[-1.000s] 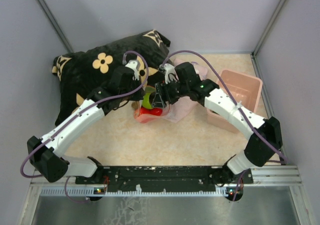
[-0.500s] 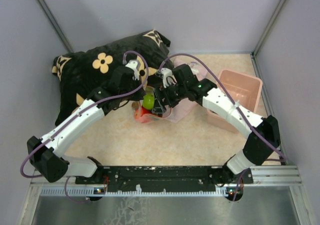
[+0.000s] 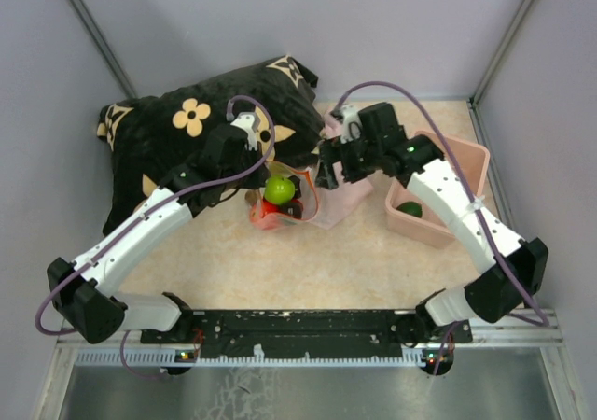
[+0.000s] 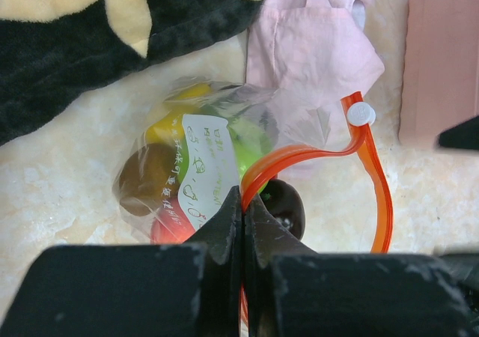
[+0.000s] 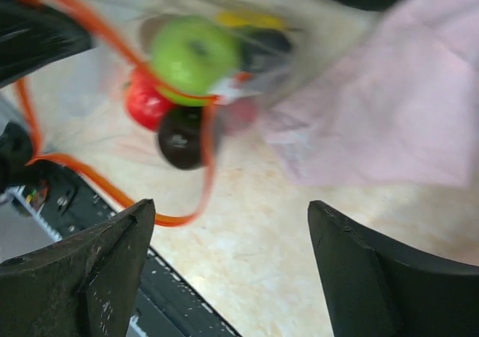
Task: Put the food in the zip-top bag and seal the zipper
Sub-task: Place the fake fruit in the zipper food storage bag, then pick up the fake fruit from the bin.
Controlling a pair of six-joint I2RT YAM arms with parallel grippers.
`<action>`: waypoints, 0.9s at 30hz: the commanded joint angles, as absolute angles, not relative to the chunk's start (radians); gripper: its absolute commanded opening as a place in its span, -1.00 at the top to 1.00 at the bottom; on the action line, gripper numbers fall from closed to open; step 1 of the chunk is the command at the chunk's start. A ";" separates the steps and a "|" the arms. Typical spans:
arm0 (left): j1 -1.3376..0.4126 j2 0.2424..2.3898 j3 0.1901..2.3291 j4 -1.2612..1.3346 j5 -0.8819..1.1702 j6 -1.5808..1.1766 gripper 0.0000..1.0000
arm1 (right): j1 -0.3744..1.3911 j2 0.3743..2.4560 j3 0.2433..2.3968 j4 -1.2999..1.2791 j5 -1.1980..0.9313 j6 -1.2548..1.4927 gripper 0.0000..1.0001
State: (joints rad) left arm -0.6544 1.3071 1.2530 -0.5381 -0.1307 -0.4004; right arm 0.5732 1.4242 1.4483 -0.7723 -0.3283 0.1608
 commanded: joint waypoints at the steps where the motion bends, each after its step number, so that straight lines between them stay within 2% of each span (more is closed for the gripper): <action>1: -0.651 1.272 1.244 -0.510 -0.146 -0.405 1.00 | 0.444 1.322 1.445 -0.898 -0.218 0.183 -0.68; 6: -0.651 1.279 1.243 -0.512 -0.142 -0.405 1.00 | 0.288 1.258 1.358 -0.971 -0.182 0.208 -0.71; 10: -0.651 1.283 1.244 -0.511 -0.141 -0.404 1.00 | 0.236 1.247 1.292 -1.035 -0.111 0.206 -0.82; 18: -0.650 1.287 1.254 -0.526 -0.186 -0.390 1.00 | 0.234 1.283 1.195 -0.976 -0.098 0.203 -0.85; 22: -0.650 1.279 1.259 -0.539 -0.212 -0.379 1.00 | 0.254 1.326 1.192 -0.938 -0.177 0.234 -0.83; 27: -0.650 1.268 1.254 -0.544 -0.230 -0.379 1.00 | 0.379 1.392 1.218 -0.832 -0.317 0.345 -0.81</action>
State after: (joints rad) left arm -0.6544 1.3025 1.2461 -0.5468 -0.1970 -0.3904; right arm 0.2863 1.3487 1.1904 -0.9485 -0.1780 0.2546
